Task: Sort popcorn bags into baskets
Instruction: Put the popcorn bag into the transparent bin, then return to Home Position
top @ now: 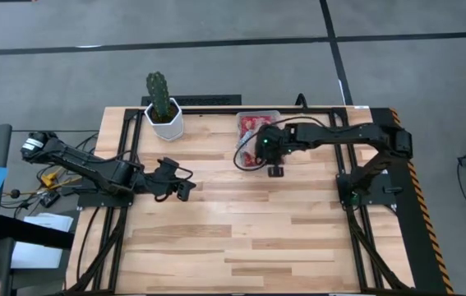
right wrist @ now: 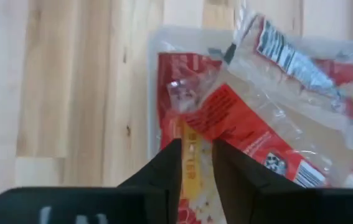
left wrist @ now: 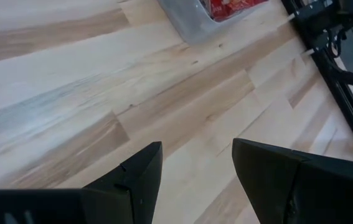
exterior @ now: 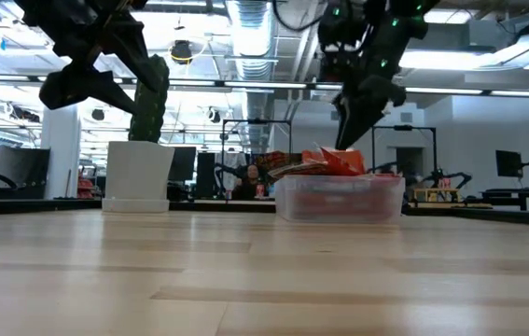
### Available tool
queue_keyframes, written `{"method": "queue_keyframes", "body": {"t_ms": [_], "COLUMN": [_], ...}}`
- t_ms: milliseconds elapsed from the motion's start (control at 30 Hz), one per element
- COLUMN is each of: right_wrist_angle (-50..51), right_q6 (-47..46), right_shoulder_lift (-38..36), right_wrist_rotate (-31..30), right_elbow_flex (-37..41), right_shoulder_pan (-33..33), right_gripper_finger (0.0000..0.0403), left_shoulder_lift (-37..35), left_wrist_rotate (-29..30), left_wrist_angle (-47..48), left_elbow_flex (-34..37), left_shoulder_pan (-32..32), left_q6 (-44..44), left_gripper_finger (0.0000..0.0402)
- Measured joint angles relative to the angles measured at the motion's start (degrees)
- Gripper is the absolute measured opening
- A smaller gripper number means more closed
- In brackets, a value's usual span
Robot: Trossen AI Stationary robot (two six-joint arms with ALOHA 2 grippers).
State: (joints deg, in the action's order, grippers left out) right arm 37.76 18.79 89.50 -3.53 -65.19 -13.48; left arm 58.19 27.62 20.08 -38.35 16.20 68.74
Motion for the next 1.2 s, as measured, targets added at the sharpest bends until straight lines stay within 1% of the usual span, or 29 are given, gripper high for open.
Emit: {"method": "queue_keyframes", "body": {"t_ms": [67, 133, 300, 500, 667, 933, 1033, 1200], "right_wrist_angle": [1.31, 0.55, -2.39, -2.32, -2.25, -2.60, -2.92, -2.01], "right_q6": [0.05, 1.26, 4.17, 4.55, 6.14, 6.18, 5.21, 2.20], "right_shoulder_lift": [1.12, 2.40, 6.10, 10.28, 12.45, 15.66, 16.69, 16.39], "right_wrist_rotate": [1.94, 2.61, 1.84, 1.49, 1.18, 0.09, -2.70, -2.50], "right_elbow_flex": [0.02, 0.02, -0.08, -4.69, -9.31, -15.69, -18.13, -21.83], "right_shoulder_pan": [0.25, 1.26, 1.78, 0.23, -2.34, -8.00, -10.05, -12.63], "right_gripper_finger": [0.0103, 0.0097, 0.0088, 0.0086, 0.0086, 0.0087, 0.0086, 0.0086], "left_shoulder_lift": [0.00, 0.00, 0.00, 0.00, 0.00, 0.00, 0.00, 0.00], "left_wrist_rotate": [0.07, 0.54, 1.79, 2.21, 3.32, 4.25, 4.32, 4.66], "left_wrist_angle": [0.00, 0.22, 0.33, 0.53, 0.76, 1.03, 1.14, 1.49], "left_elbow_flex": [0.00, 0.00, 0.00, 0.00, 0.00, 0.00, 0.00, 0.00], "left_shoulder_pan": [0.47, 0.88, 1.25, 1.25, 1.25, 1.25, 1.23, 1.23], "left_q6": [0.73, 1.28, 1.86, 2.05, 2.42, 2.53, 2.53, 2.52], "left_gripper_finger": [0.0185, 0.0185, 0.0185, 0.0185, 0.0185, 0.0185, 0.0185, 0.0185]}}
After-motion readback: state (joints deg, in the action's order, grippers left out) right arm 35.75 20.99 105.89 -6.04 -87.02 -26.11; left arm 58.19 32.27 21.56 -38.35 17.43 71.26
